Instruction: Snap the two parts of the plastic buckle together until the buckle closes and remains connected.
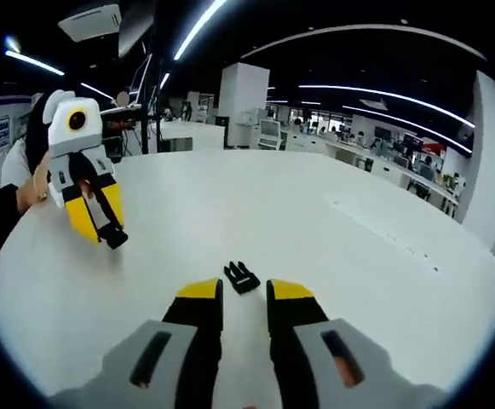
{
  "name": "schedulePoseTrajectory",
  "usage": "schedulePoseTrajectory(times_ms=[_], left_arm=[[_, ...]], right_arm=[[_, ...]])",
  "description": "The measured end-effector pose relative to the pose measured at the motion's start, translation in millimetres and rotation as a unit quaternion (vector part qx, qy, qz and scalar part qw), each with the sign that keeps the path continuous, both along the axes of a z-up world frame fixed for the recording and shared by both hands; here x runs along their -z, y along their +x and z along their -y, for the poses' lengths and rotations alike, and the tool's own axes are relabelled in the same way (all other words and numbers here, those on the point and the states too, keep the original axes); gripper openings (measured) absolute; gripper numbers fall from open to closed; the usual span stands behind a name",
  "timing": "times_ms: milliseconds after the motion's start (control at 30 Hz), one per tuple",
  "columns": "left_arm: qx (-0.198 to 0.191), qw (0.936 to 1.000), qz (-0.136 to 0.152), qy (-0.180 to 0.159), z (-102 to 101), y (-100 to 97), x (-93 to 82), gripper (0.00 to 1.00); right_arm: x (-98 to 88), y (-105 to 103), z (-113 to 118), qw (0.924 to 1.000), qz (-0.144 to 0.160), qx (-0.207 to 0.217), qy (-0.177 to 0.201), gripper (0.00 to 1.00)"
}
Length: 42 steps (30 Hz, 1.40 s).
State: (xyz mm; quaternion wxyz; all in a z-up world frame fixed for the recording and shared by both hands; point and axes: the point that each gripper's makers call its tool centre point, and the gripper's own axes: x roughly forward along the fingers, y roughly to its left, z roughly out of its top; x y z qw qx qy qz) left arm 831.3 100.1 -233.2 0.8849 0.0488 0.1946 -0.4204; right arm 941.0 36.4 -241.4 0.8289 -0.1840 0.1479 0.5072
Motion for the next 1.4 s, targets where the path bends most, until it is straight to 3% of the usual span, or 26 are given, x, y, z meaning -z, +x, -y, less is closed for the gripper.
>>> schedulePoseTrajectory(times_ms=[233, 567, 1000, 1400], left_arm=[[0.001, 1.0000, 0.000, 0.000, 0.4, 0.5, -0.4, 0.13], [0.005, 1.0000, 0.001, 0.001, 2.4, -0.5, -0.5, 0.13], [0.007, 1.0000, -0.002, 0.001, 3.6, -1.1, 1.7, 0.13], [0.008, 1.0000, -0.005, 0.003, 3.3, -2.7, 4.1, 0.13]], right_arm=[[8.9, -0.4, -7.1, 0.9999, -0.011, -0.009, 0.002, 0.21], [11.7, 7.4, -9.7, 0.9980, -0.044, 0.003, 0.045, 0.20], [11.0, 4.9, -12.0, 0.9977, -0.042, -0.007, 0.052, 0.13], [8.9, -2.0, -9.0, 0.9976, -0.042, -0.011, 0.054, 0.13]])
